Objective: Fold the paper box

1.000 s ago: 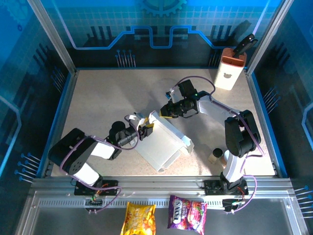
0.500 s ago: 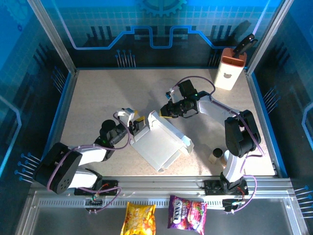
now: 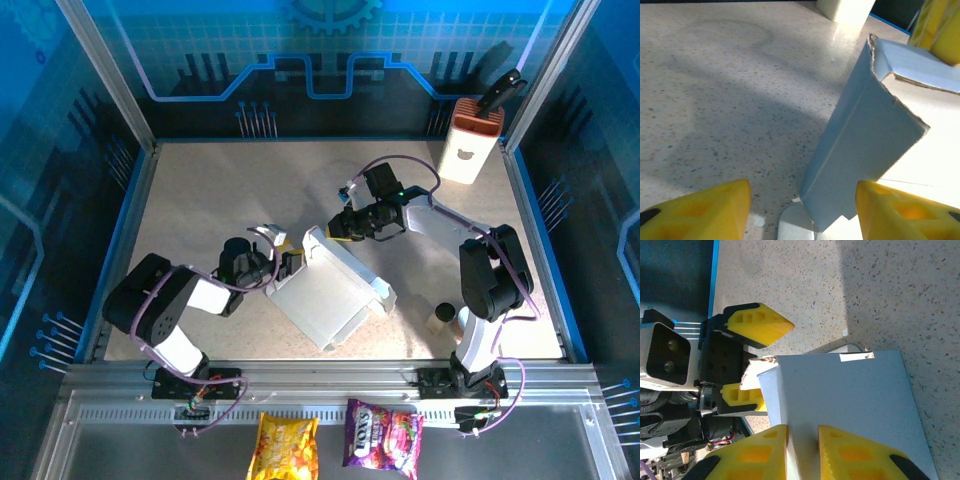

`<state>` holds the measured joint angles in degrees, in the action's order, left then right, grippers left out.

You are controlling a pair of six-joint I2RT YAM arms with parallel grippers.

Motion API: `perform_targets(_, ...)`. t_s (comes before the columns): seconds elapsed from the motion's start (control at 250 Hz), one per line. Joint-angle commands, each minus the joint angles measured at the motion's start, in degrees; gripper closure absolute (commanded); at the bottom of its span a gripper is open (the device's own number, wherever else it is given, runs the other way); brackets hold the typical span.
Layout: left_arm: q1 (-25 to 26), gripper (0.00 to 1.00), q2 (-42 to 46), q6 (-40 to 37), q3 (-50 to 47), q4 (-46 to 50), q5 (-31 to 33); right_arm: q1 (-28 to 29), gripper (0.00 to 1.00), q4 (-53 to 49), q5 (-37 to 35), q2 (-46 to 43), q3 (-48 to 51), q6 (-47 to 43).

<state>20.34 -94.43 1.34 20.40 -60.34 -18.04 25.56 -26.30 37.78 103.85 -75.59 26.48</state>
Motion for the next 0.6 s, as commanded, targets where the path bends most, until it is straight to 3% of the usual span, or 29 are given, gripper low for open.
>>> perform_targets(0.0, -0.3, 0.41, -2.0, -1.2, 2.1, -2.9, -5.9, 0.7, 0.78, -2.4, -2.4, 1.9, 0.6, -1.2)
perform_targets(0.368, -0.2, 0.38, -7.6, -2.4, 6.1, -4.7, -12.2, 0.7, 0.77, -3.0, -1.9, 2.6, 0.0, -1.6)
perform_targets(0.595, -0.2, 0.43, -10.2, -2.5, 7.5, -5.9, -15.3, 0.7, 0.77, -2.8, -1.4, 3.2, -0.3, -1.6)
